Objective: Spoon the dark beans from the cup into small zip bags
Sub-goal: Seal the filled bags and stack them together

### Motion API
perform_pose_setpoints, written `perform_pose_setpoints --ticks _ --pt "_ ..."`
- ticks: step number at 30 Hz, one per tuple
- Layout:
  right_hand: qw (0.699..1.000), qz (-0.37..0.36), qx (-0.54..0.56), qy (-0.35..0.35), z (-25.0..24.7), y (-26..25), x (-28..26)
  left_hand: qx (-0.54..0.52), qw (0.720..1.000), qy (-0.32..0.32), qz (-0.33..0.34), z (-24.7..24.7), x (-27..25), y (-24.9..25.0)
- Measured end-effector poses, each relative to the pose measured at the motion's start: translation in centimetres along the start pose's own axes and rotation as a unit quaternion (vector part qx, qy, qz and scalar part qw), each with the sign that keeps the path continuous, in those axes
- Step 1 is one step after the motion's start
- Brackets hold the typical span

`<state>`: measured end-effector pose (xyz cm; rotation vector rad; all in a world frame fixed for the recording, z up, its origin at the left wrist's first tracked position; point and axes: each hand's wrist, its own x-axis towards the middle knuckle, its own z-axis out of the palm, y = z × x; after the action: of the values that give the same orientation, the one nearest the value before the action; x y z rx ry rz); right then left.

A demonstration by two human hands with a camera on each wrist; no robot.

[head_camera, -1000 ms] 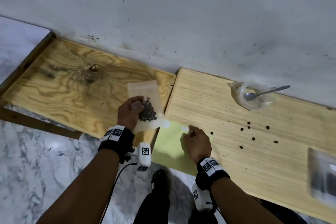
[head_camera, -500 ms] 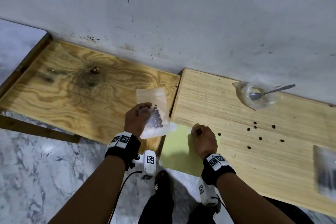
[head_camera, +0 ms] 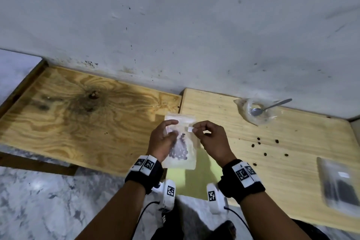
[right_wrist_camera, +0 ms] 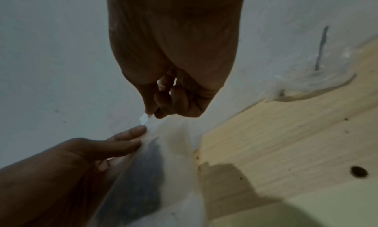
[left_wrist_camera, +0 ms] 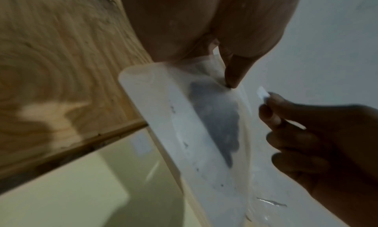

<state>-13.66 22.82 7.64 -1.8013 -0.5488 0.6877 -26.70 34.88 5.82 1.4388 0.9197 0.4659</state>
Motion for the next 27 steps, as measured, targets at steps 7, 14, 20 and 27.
perform_pose_setpoints --ticks 7,14,20,27 --pt "0.996 -0.002 -0.065 0.065 0.6 -1.1 0.3 -0.043 0.998 -0.027 0.021 2.9 -1.0 0.9" --pt "0.979 0.059 -0.106 0.163 1.3 -1.5 -1.0 -0.036 0.998 -0.050 0.022 3.7 -1.3 1.2" --pt "0.969 0.059 -0.151 0.186 1.1 -1.6 -1.4 -0.055 0.998 -0.033 0.015 3.8 -1.5 1.6" --pt "0.974 0.167 0.033 0.146 -0.8 -0.5 -0.8 -0.025 0.999 -0.018 0.028 3.8 -1.2 1.8"
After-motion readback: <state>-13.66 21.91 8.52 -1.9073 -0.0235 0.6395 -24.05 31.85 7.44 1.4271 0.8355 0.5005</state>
